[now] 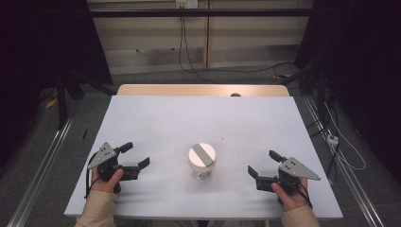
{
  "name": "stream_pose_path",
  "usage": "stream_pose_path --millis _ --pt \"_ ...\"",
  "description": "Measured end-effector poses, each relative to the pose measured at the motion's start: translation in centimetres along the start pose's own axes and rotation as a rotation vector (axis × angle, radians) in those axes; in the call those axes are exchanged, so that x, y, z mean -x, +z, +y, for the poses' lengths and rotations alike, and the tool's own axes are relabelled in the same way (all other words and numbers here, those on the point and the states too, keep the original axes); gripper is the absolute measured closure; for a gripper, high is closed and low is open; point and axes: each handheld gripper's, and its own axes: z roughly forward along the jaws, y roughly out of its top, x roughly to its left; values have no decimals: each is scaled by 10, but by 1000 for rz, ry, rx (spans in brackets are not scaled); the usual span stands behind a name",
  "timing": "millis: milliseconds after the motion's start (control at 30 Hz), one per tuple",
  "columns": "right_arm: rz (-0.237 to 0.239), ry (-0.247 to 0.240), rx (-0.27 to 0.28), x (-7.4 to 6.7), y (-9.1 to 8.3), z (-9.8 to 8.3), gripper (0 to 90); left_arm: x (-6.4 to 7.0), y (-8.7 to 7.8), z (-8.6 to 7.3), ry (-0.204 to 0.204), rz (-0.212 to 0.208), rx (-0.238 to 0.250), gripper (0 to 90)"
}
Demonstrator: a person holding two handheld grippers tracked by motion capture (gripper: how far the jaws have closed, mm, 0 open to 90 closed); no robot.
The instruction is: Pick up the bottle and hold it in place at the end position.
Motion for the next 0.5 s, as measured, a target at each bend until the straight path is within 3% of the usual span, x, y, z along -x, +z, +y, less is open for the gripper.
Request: stream_pose_path --millis 167,500 --pt "1 -1 -1 0 0 0 35 4 3 2 6 -18 -3 38" --pt "0 -2 0 0 1 1 35 28 18 6 43 -109 -15 35"
